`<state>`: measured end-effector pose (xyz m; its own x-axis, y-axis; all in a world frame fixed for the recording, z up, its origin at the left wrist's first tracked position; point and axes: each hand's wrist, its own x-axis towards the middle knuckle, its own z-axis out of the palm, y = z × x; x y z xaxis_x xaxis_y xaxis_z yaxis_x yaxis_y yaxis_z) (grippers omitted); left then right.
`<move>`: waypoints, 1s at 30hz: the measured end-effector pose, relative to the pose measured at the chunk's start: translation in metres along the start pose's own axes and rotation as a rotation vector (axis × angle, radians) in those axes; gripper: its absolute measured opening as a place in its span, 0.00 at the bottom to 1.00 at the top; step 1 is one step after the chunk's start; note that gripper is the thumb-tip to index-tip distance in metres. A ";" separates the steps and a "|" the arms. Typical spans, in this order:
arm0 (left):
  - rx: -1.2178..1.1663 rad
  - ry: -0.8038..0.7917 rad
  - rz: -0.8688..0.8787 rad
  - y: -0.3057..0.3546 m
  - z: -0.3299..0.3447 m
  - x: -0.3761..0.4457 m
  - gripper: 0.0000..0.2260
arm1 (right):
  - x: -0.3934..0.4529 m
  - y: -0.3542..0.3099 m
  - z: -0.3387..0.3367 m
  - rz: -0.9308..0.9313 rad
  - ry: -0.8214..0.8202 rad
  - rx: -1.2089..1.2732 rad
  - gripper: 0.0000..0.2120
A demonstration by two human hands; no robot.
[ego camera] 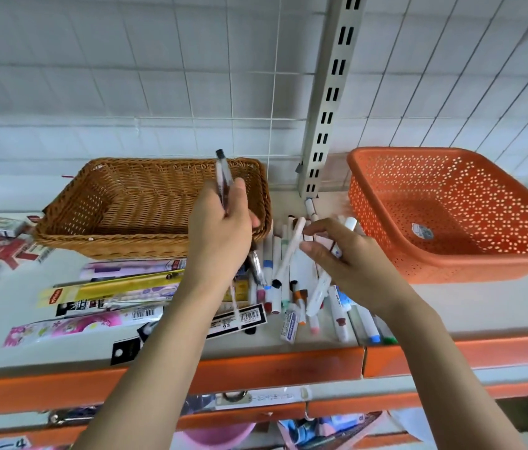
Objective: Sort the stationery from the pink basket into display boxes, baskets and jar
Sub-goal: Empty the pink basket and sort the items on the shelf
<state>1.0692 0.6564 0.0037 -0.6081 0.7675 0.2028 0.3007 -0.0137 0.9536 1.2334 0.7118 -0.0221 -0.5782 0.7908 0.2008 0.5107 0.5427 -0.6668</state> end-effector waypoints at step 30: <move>0.607 -0.515 -0.014 -0.030 0.010 -0.038 0.21 | 0.010 0.010 -0.027 0.135 -0.098 -0.092 0.25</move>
<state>1.0909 0.6339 -0.0349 -0.2428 0.9669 -0.0779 0.7339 0.2356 0.6371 1.2499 0.7334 -0.0076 -0.5575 0.8292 0.0398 0.6411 0.4604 -0.6140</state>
